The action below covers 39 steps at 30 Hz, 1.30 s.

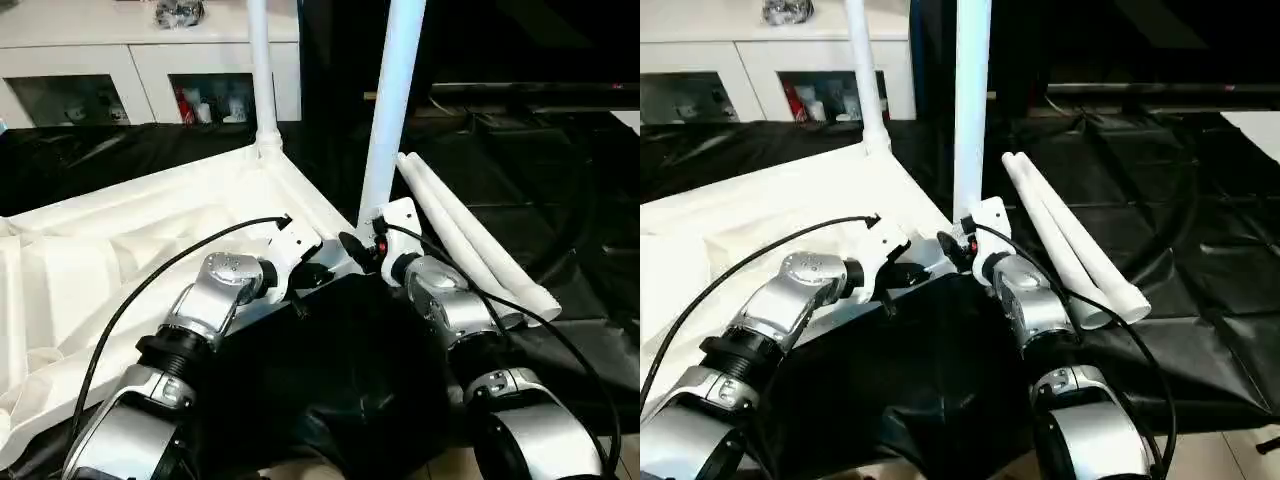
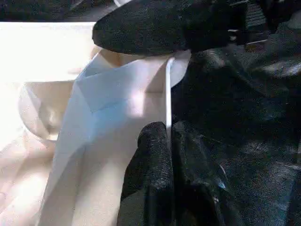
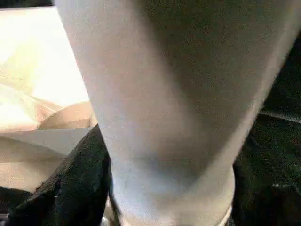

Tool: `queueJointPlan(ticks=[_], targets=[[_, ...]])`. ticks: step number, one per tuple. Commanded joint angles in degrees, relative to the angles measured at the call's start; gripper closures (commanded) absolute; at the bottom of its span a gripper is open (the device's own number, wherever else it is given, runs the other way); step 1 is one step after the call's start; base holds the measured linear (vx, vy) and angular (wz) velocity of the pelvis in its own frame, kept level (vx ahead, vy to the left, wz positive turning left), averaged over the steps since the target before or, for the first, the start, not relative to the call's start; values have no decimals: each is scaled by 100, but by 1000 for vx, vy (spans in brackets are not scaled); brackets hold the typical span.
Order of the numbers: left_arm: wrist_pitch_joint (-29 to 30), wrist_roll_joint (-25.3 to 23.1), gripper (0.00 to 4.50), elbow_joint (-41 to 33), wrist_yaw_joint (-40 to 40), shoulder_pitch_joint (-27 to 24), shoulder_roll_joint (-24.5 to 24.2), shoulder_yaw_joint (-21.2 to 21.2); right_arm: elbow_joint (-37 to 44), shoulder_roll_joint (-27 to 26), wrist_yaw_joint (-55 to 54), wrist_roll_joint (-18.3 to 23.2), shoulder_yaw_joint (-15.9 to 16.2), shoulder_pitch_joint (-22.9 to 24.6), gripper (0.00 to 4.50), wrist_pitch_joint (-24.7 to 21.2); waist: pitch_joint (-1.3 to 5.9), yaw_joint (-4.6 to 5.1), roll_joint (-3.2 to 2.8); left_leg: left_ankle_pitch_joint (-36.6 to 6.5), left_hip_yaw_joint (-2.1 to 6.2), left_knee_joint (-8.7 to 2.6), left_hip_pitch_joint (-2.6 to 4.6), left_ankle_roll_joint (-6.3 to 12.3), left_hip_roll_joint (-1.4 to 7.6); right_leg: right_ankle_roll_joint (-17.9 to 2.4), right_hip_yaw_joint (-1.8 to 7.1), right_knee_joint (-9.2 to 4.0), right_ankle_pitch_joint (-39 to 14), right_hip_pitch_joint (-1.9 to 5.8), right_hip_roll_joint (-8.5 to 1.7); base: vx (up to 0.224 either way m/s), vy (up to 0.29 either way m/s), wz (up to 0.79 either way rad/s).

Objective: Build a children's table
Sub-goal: Rotate leg to tighten

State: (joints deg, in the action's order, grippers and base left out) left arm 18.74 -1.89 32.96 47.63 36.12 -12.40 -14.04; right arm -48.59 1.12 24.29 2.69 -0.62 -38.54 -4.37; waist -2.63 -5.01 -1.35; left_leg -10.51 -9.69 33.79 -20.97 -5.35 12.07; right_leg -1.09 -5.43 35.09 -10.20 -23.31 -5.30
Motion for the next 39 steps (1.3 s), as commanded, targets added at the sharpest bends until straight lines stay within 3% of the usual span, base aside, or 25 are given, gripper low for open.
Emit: queueJointPlan(ticks=[1, 5, 9, 14, 18, 22, 23, 35, 39], targets=[[-331, 206, 450, -335, 93, 171, 216, -99, -73, -467, 896, 107, 560, 65, 97, -57, 378, 4, 6, -1029, -5, -403, 22, 221, 82, -1118, 276, -411, -1058, 333, -302, 0, 0, 0], [-478, 246, 450, -428, 411, 40, 52, -95, -64, -182, 1300, -116, 764, 75, 57, 258, 380, 10, -4, -1018, -4, -398, 15, 241, 88, -1175, 273, -400, -999, 342, -306, 0, 0, 0], [-503, 381, 450, -705, 952, -180, -249, -120, 283, 244, 2324, -26, 932, 219, 57, 392, 380, 12, 5, -1049, -9, -390, 12, 347, 107, -1243, 276, -386, -901, 351, -303, 0, 0, 0], [-567, 533, 450, -983, 1600, -388, -616, -151, 668, 664, 3259, 131, 995, 386, 57, 338, 380, -23, -7, -1002, -21, -383, 25, 428, 129, -1374, 275, -351, -721, 335, -288, 0, 0, 0], [-579, 690, 450, -1178, 2068, -554, -904, -118, 922, 1061, 4128, 140, 1236, 548, 57, 309, 370, -48, 1, -1112, -24, -391, 30, 398, 133, -1352, 277, -368, -924, 334, -297, 0, 0, 0], [-533, 821, 450, -1377, 2341, -685, -1074, -90, 1087, 1197, 4517, 301, 1242, 576, 57, 100, 362, -56, 17, -1125, -20, -399, 24, 379, 130, -1320, 281, -381, -1078, 335, -300, 0, 0, 0], [-515, 842, 450, -1412, 2389, -708, -1100, -83, 1118, 1220, 4569, 310, 1249, 586, 82, 68, 362, -56, 21, -1105, -20, -400, 24, 372, 133, -1311, 282, -383, -1095, 328, -301, 0, 0, 0], [-492, 773, 450, -1423, 2285, -767, -1085, -58, 1340, 1155, 4528, 386, 1231, 750, 161, -254, 368, -95, 26, -1034, -19, -400, 33, 325, 127, -1252, 287, -383, -1112, 322, -303, 0, 0, 0], [-567, 569, 450, -1095, 1630, -551, -787, 38, 946, 790, 3294, 176, 991, 691, 166, -163, 333, -55, 28, -1162, -20, -419, 38, 198, 107, -1157, 293, -435, -1448, 288, -302, 0, 0, 0]])
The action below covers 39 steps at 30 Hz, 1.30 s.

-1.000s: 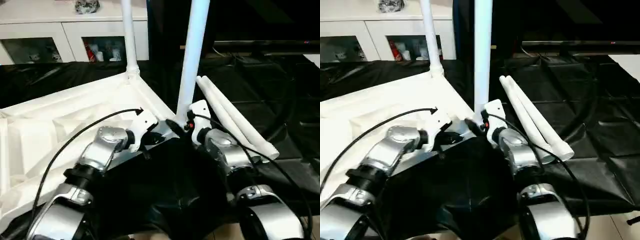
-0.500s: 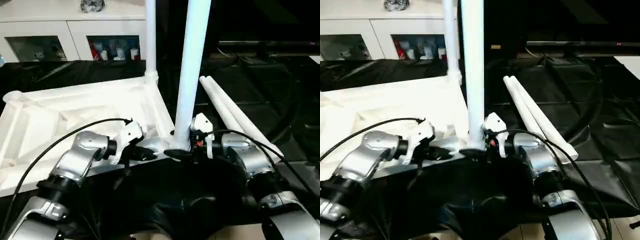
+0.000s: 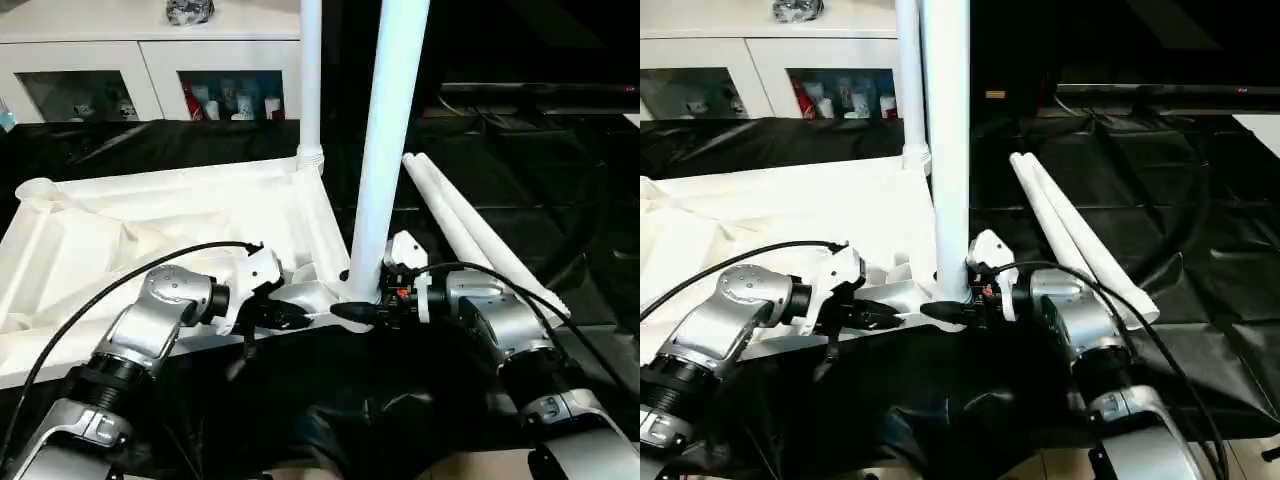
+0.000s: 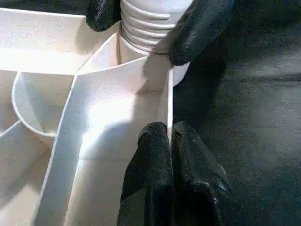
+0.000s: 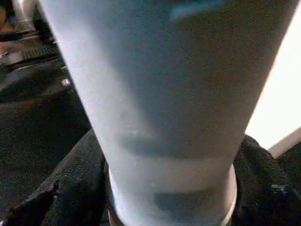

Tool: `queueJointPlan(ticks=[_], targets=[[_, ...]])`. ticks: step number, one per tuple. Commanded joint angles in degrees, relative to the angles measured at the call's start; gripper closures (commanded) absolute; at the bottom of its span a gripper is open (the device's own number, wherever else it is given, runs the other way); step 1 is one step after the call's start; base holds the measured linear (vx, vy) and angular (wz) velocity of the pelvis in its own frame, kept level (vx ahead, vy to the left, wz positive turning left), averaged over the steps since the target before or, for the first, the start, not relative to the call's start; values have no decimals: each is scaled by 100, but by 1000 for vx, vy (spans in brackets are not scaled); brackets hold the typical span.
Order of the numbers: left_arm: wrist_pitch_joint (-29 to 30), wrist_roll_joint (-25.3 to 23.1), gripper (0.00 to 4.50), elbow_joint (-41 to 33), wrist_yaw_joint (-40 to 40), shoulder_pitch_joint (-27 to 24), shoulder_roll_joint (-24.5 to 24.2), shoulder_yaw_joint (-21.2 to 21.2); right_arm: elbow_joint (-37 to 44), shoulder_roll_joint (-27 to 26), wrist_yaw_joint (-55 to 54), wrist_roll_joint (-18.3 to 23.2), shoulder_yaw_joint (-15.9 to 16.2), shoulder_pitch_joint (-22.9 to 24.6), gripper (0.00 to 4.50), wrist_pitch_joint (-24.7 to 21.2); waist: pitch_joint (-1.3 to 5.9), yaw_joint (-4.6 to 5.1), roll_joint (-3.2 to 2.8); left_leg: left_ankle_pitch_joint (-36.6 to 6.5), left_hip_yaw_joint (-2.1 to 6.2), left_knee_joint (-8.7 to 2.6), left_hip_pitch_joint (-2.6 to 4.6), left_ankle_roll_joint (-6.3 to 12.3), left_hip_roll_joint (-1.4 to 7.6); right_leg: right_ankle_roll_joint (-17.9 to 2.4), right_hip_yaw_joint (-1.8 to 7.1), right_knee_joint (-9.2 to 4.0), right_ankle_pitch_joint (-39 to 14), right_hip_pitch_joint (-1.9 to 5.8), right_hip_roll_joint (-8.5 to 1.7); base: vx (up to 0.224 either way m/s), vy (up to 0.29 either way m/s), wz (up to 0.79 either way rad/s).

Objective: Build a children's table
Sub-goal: Rotate leg to tighten

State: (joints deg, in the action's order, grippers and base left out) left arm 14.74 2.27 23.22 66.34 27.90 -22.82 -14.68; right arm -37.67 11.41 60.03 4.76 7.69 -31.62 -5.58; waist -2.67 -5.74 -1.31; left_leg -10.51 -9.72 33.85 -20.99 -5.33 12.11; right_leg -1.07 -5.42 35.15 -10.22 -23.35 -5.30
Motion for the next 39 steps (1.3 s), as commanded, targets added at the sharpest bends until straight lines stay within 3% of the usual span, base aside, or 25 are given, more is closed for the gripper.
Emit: queueJointPlan(ticks=[1, 2, 4, 5, 6, 10, 13, 14, 15, 21, 27, 29, 36, 39], targets=[[-175, 122, 450, -40, -366, 325, 317, 129, -266, -317, -578, -82, 99, -41, 166, -23, 351, 27, 37, -1216, -2, -433, 52, 114, 94, -1053, 289, -463, -1696, 311, -326, 0, 0, 0], [-175, 122, 450, -40, -366, 325, 317, 129, -266, -317, -578, -82, 99, -41, 167, -23, 352, 33, 37, -1233, 0, -435, 50, 116, 95, -1029, 287, -467, -1731, 312, -324, 0, 0, 0], [-133, 51, 450, 167, -698, 498, 529, 171, -587, -620, -1512, -103, -142, -167, 168, -84, 345, 68, 30, -1205, 1, -438, 37, 106, 86, -1008, 290, -470, -1710, 301, -313, 0, 0, 0], [-112, -1, 450, 265, -874, 590, 640, 173, -721, -780, -1916, -73, -262, -235, 168, -134, 351, 78, -7, -1205, 8, -439, 51, 62, 84, -997, 288, -470, -1740, 298, -317, 0, 0, 0], [-81, -53, 450, 360, -1056, 676, 747, 172, -814, -924, -2255, -47, -357, -288, 168, -197, 350, 95, 4, -1204, 2, -440, 50, 52, 84, -989, 290, -480, -1730, 294, -309, 0, 0, 0], [-17, -236, 450, 781, -1827, 1019, 1232, 171, -1269, -1433, -3216, -60, -556, -569, 169, -112, 376, 97, -10, -1091, -2, -424, 50, 32, 77, -1042, 291, -448, -1378, 303, -303, 0, 0, 0], [-14, -266, 450, 899, -2035, 1115, 1398, 182, -1349, -1553, -3307, -223, -429, -631, 169, 80, 392, 74, 2, -1001, -6, -410, 44, 66, 76, -1098, 283, -420, -1136, 316, -303, 0, 0, 0], [-14, -269, 450, 905, -2052, 1121, 1417, 180, -1348, -1570, -3283, -245, -402, -629, 113, 95, 388, 71, 2, -971, -3, -413, 31, 98, 77, -1113, 283, -414, -1056, 329, -306, 0, 0, 0], [-14, -270, 450, 906, -2054, 1122, 1419, 180, -1349, -1573, -3281, -247, -400, -629, 113, 96, 389, 69, 1, -946, -4, -409, 21, 152, 74, -1138, 282, -403, -952, 333, -302, 0, 0, 0], [-182, -158, 450, 674, -1490, 870, 1226, 98, -1143, -1402, -2787, -181, -374, -547, 56, 142, 373, 75, 7, -1116, -3, -426, 26, 209, 82, -1090, 283, -439, -1249, 334, -316, 0, 0, 0], [-224, -62, 450, 439, -974, 642, 923, 32, -661, -1015, -1528, -32, -131, -355, 56, 260, 384, 78, 13, -986, -3, -411, -1, 335, 94, -1162, 281, -402, -933, 361, -311, 0, 0, 0], [-263, -15, 450, 353, -772, 574, 819, 17, -454, -852, -1134, 66, -70, -281, 56, 191, 385, 64, 11, -870, -11, -399, 15, 426, 100, -1293, 279, -374, -727, 354, -299, 0, 0, 0], [-242, 124, 450, 56, 18, 352, 366, -65, 207, -106, 358, 240, 209, 4, 56, -88, 371, 11, 7, -1008, -23, -397, 25, 456, 126, -1336, 281, -381, -890, 339, -298, 0, 0, 0], [-272, 172, 450, -44, 269, 266, 216, -69, 423, 156, 827, 235, 297, 110, 70, -258, 364, -12, 12, -1096, -21, -405, 23, 408, 123, -1260, 282, -405, -1112, 334, -304, 0, 0, 0]])
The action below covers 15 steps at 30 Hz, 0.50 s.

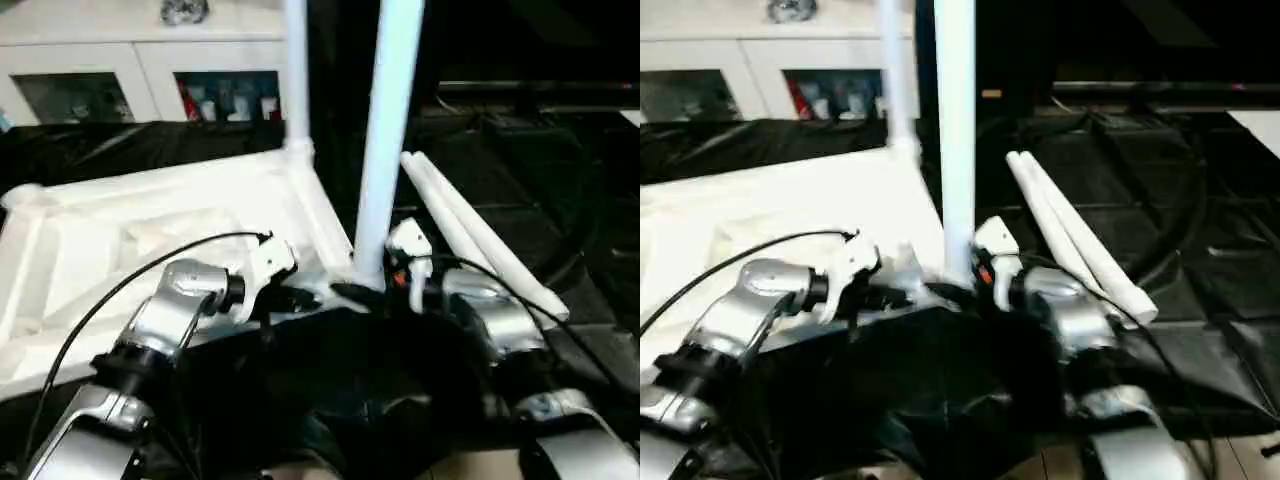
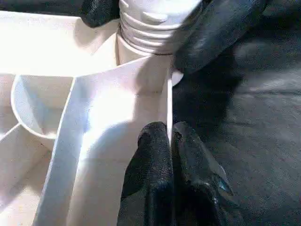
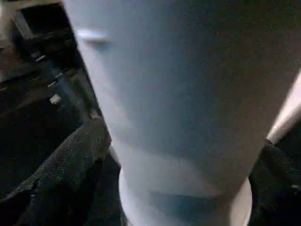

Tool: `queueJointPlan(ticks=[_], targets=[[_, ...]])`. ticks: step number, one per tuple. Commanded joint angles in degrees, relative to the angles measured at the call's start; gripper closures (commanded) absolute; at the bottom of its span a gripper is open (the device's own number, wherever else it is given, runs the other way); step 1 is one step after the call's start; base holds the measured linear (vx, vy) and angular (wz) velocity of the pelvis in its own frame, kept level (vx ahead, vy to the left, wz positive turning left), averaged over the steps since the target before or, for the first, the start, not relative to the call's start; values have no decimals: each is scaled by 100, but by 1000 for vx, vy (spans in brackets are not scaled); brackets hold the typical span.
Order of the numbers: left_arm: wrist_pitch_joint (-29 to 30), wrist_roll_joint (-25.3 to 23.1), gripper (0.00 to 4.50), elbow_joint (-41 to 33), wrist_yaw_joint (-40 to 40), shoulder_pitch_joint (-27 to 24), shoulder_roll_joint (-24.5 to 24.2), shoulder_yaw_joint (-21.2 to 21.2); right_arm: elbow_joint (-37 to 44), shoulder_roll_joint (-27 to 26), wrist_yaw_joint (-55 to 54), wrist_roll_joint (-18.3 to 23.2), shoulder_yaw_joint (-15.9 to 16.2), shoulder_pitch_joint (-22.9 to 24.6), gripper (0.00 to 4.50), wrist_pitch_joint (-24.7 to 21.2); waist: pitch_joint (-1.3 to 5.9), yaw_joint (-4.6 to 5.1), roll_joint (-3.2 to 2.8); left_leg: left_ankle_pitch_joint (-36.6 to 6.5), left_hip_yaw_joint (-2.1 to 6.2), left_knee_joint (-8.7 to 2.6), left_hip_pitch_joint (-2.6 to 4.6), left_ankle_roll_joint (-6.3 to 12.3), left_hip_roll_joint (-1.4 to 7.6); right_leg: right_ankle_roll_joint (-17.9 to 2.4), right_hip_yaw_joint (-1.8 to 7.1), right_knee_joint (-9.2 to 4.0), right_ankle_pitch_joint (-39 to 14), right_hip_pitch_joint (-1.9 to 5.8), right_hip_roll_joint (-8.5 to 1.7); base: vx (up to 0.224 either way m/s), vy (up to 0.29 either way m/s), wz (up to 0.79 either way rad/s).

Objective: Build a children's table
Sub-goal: Rotate leg to tighten

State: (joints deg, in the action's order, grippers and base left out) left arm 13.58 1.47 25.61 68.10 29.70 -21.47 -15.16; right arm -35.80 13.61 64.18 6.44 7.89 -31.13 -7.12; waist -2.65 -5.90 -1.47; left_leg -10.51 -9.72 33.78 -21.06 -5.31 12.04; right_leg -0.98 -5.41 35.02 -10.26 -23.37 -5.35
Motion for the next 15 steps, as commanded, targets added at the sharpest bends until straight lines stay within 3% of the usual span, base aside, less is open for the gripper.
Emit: queueJointPlan(ticks=[1, 3, 11, 15], targets=[[-155, 269, 450, -312, 164, 62, 38, -23, 288, -17, 497, 84, 284, 83, 87, -140, 362, -5, 30, -1106, -19, -401, 37, 380, 131, -1242, 282, -402, -1179, 332, -301, 0, 0, 0], [-134, 319, 450, -402, 334, 2, -53, -9, 423, 72, 627, 156, 322, 126, 87, -262, 362, -13, 30, -1101, -15, -405, 36, 356, 132, -1225, 284, -400, -1225, 333, -305, 0, 0, 0], [-63, 287, 450, -458, 366, -55, -140, -11, 468, -3, 420, 93, 365, 196, 164, -262, 366, -25, 31, -1074, -14, -407, 40, 291, 127, -1220, 285, -398, -1192, 321, -303, 0, 0, 0], [-18, 116, 450, -142, -336, 154, 157, 100, 109, -539, -1003, -123, 87, 126, 172, -187, 348, 12, 33, -1150, -6, -431, 52, 145, 108, -1103, 289, -439, -1520, 304, -314, 0, 0, 0]])
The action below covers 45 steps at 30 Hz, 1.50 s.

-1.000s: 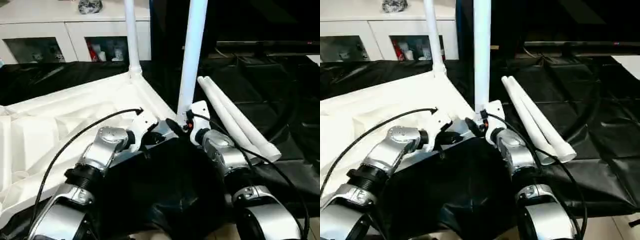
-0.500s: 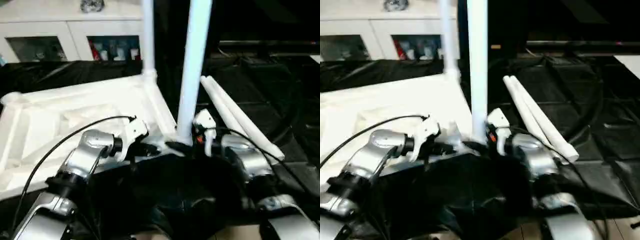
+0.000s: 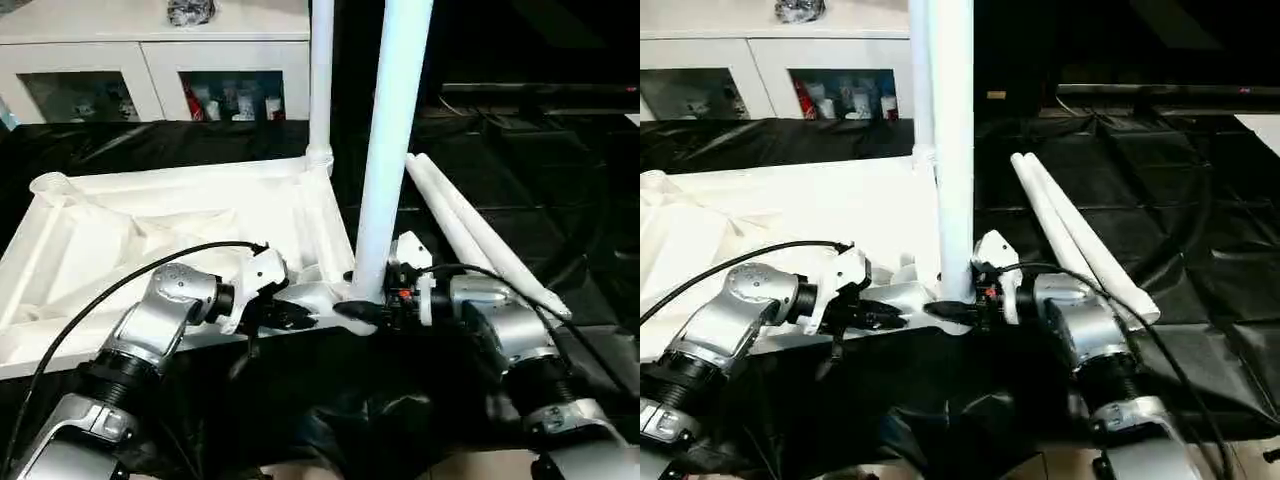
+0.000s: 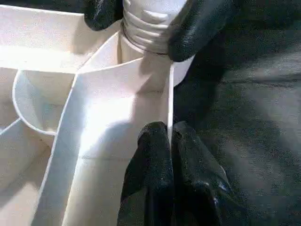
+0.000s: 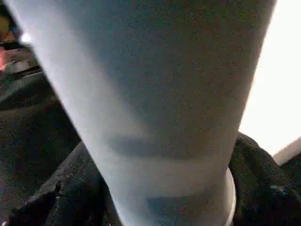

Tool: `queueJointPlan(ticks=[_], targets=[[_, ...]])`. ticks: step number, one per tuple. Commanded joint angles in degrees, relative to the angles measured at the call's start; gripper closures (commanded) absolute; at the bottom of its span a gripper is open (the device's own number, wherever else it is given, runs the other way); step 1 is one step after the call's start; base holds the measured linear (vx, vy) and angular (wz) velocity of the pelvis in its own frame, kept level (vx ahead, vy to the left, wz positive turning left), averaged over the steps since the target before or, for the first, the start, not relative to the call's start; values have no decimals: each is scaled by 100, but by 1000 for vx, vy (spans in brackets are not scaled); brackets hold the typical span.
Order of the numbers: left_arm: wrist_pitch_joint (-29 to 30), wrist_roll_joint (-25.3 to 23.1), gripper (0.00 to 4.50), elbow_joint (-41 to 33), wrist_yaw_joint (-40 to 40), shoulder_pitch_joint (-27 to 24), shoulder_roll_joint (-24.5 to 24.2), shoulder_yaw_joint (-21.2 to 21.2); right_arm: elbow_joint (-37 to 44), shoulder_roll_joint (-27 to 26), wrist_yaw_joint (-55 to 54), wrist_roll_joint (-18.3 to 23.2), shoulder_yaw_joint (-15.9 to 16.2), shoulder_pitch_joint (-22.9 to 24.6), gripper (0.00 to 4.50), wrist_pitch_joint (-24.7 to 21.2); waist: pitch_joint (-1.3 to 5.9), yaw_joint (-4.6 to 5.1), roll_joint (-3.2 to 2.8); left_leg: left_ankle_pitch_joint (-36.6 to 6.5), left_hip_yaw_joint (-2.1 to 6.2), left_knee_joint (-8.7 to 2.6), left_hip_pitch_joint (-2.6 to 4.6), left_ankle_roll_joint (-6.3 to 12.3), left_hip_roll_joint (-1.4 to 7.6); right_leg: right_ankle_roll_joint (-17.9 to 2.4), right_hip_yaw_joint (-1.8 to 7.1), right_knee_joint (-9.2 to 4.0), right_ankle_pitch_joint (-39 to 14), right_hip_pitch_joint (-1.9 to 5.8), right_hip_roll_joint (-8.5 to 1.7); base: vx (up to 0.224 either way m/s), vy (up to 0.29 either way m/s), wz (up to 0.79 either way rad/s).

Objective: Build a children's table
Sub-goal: Rotate leg to tighten

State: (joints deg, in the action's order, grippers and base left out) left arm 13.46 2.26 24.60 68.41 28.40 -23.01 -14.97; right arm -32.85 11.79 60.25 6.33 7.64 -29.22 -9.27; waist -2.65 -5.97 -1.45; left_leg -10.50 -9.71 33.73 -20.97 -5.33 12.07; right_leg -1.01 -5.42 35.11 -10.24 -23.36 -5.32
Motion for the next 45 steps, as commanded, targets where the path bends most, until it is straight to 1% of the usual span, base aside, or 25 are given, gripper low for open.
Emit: queueJointPlan(ticks=[1, 2, 4, 5, 8, 10, 11, 14, 15, 17, 18, 22, 23, 27, 28, 29, 30, 33, 36, 37, 39, 41, 42, 43, 45], targets=[[-3, 1, 450, 27, -488, 333, 367, 98, -305, -448, -902, -164, 61, -103, 172, 38, 338, 43, 33, -1194, -9, -433, 41, 114, 98, -1067, 290, -460, -1628, 294, -311, 0, 0, 0], [19, -38, 450, 116, -637, 401, 443, 114, -471, -552, -1244, -210, -6, -163, 173, 33, 343, 65, 46, -1227, 5, -439, 47, 42, 92, -1001, 285, -469, -1812, 307, -327, 0, 0, 0], [69, -140, 450, 364, -1052, 604, 663, 151, -891, -822, -2070, -274, -190, -318, 174, 54, 335, 108, 31, -1273, 8, -442, 46, 22, 89, -948, 285, -491, -1912, 299, -319, 0, 0, 0], [69, -141, 450, 365, -1055, 606, 665, 151, -893, -824, -2075, -274, -192, -318, 174, 54, 339, 110, 31, -1296, 0, -436, 66, 21, 84, -937, 293, -503, -1912, 278, -321, 0, 0, 0], [132, -237, 450, 642, -1598, 854, 955, 204, -1224, -1104, -2826, -315, -324, -474, 175, 78, 358, 111, 35, -1151, 1, -430, 40, 50, 81, -948, 292, -473, -1640, 307, -309, 0, 0, 0], [205, -292, 450, 869, -2162, 1080, 1302, 250, -1521, -1402, -3445, -371, -422, -657, 175, 110, 361, 109, 11, -1070, -1, -424, 43, 51, 82, -1006, 292, -456, -1462, 303, -309, 0, 0, 0], [212, -297, 450, 903, -2254, 1117, 1377, 255, -1567, -1463, -3509, -377, -433, -692, 175, 152, 374, 98, 16, -1049, -7, -415, 67, 36, 76, -1028, 289, -459, -1417, 296, -307, 0, 0, 0], [186, -315, 450, 937, -2326, 1154, 1489, 258, -1635, -1544, -3516, -432, -401, -742, 175, 305, 379, 84, 22, -1027, -8, -413, 29, 124, 78, -1050, 284, -441, -1247, 324, -312, 0, 0, 0], [189, -307, 450, 895, -2280, 1135, 1520, 238, -1652, -1576, -3430, -381, -429, -761, 140, 350, 380, 83, 19, -1011, -6, -410, 27, 139, 79, -1059, 284, -434, -1196, 324, -308, 0, 0, 0], [171, -282, 450, 796, -2169, 1077, 1531, 200, -1637, -1599, -3237, -258, -496, -774, 140, 370, 375, 85, 16, -1054, -10, -412, 28, 187, 80, -1084, 282, -436, -1154, 326, -305, 0, 0, 0], [166, -260, 450, 752, -2080, 1038, 1502, 180, -1627, -1575, -3113, -219, -489, -774, 116, 384, 370, 83, 0, -1093, -6, -415, 26, 198, 78, -1087, 280, -441, -1204, 329, -307, 0, 0, 0], [78, -213, 450, 629, -1781, 911, 1355, 127, -1516, -1422, -2779, -250, -374, -729, 94, 457, 373, 90, 9, -1080, -7, -413, 26, 219, 81, -1097, 281, -443, -1187, 331, -308, 0, 0, 0], [15, -195, 450, 587, -1640, 860, 1282, 101, -1489, -1342, -2601, -260, -326, -718, 94, 515, 376, 90, 0, -1087, -1, -413, 13, 237, 85, -1119, 279, -434, -1163, 347, -317, 0, 0, 0], [-6, -170, 450, 510, -1475, 791, 1178, 69, -1410, -1197, -2250, -264, -224, -673, 94, 593, 379, 98, -4, -1017, -1, -407, 11, 278, 92, -1201, 277, -410, -958, 349, -304, 0, 0, 0], [-33, -159, 450, 488, -1419, 769, 1142, 61, -1379, -1140, -2073, -259, -175, -652, 94, 627, 377, 102, -1, -1038, -4, -405, 15, 288, 91, -1225, 275, -410, -938, 350, -302, 0, 0, 0], [-66, -92, 450, 388, -1187, 697, 1024, 50, -1162, -930, -1498, -204, -48, -552, 94, 664, 382, 98, -3, -1018, -4, -400, 14, 307, 91, -1246, 275, -405, -881, 362, -304, 0, 0, 0], [-66, -92, 450, 388, -1187, 697, 1024, 50, -1162, -930, -1498, -204, -48, -552, 94, 664, 381, 92, 0, -1023, -9, -396, 10, 353, 100, -1264, 280, -397, -819, 362, -302, 0, 0, 0], [-81, -2, 450, 269, -926, 629, 915, 41, -945, -737, -1006, -151, 55, -463, 94, 681, 375, 83, 3, -1042, -12, -394, 22, 371, 106, -1307, 279, -402, -877, 357, -305, 0, 0, 0], [-158, 86, 450, 68, -443, 504, 669, -11, -571, -419, -205, -42, 173, -310, 94, 613, 373, 74, 2, -1073, -14, -395, 16, 400, 112, -1313, 275, -401, -938, 360, -303, 0, 0, 0], [-207, 104, 450, 23, -277, 457, 560, -31, -421, -296, 66, 16, 225, -256, 94, 495, 371, 65, 2, -1077, -17, -395, 17, 407, 117, -1304, 274, -403, -943, 358, -298, 0, 0, 0], [-229, 114, 450, -18, -145, 412, 468, -43, -293, -185, 289, 61, 282, -203, 94, 420, 366, 53, 10, -1071, -21, -396, 25, 450, 123, -1291, 277, -407, -958, 348, -288, 0, 0, 0], [-247, 129, 450, -78, 10, 351, 353, -47, -114, -38, 595, 126, 367, -126, 94, 286, 363, 35, -1, -1123, -25, -399, 30, 428, 130, -1298, 280, -412, -1056, 327, -294, 0, 0, 0], [-247, 129, 450, -78, 10, 351, 353, -47, -114, -38, 595, 126, 367, -126, 118, 286, 360, 24, 1, -1159, -21, -405, 31, 397, 133, -1289, 282, -415, -1126, 328, -299, 0, 0, 0], [-247, 135, 450, -149, 171, 275, 218, -36, 47, 108, 897, 134, 476, -35, 124, 116, 355, 13, 37, -1165, -12, -416, 30, 375, 138, -1264, 277, -412, -1183, 338, -298, 0, 0, 0], [-243, 142, 450, -181, 237, 245, 166, -29, 104, 156, 997, 116, 509, 1, 124, 75, 352, 8, 25, -1144, -21, -410, 27, 377, 132, -1232, 287, -418, -1220, 327, -299, 0, 0, 0]])
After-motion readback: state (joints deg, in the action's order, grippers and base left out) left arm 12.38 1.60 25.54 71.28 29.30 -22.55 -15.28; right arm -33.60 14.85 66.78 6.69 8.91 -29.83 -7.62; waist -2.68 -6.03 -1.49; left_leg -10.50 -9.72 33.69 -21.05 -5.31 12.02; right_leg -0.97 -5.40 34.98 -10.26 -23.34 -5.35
